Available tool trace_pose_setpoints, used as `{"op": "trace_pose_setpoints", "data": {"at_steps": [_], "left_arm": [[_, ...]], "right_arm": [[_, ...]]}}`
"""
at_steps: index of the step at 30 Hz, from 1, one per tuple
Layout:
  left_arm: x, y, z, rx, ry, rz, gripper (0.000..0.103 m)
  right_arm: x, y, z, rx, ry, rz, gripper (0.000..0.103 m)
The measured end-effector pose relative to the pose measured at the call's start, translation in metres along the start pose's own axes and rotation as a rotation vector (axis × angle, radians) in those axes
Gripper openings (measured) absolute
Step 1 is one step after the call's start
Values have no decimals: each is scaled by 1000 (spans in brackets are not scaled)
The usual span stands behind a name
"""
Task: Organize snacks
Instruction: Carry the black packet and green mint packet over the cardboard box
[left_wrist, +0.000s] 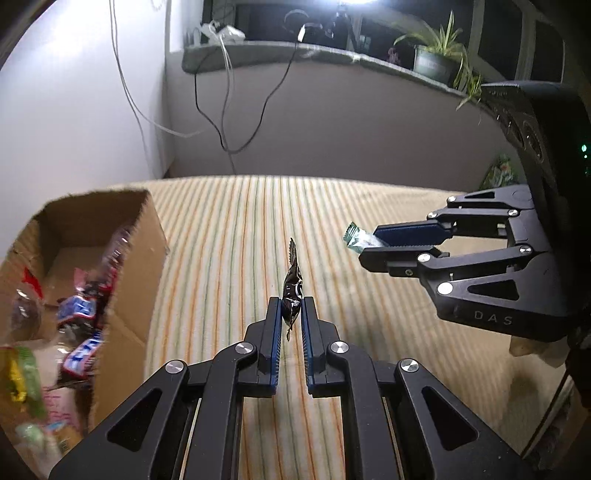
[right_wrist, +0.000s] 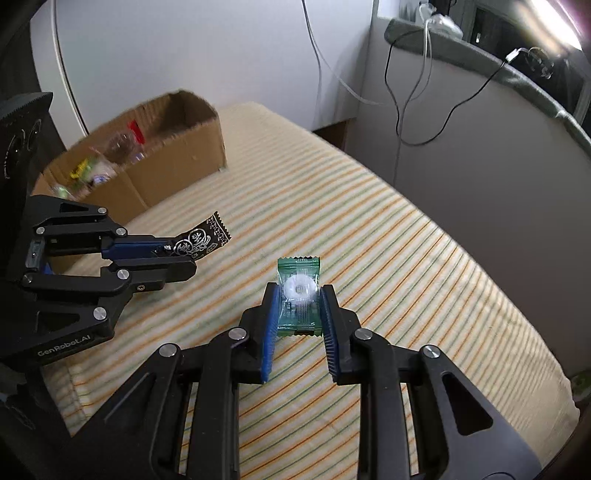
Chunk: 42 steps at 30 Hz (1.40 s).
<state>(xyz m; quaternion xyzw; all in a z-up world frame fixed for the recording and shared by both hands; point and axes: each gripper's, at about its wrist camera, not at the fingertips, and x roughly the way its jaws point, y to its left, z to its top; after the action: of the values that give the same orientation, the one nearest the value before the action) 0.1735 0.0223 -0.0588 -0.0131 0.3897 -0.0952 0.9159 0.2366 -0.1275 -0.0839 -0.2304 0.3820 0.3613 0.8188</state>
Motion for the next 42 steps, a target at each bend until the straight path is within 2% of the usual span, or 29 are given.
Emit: {"op": "trace_pose_setpoints", "data": {"at_steps": [8,18,30,42], "left_arm": [[-42,9,3,-8,-87,30,9],[-96,29,-21,-35,-159,93,9],[-130,64,-48,-101,-203,152,9],[-140,99,-61,-161,-216,198,9]], "right_arm": [[-38,23,16,-14,-76,9,23],[-53,71,36,-43,-128,45,23],[-44,123,60,-92,-141,90,23],[-20,159,83,-119,-138,111,23]]}}
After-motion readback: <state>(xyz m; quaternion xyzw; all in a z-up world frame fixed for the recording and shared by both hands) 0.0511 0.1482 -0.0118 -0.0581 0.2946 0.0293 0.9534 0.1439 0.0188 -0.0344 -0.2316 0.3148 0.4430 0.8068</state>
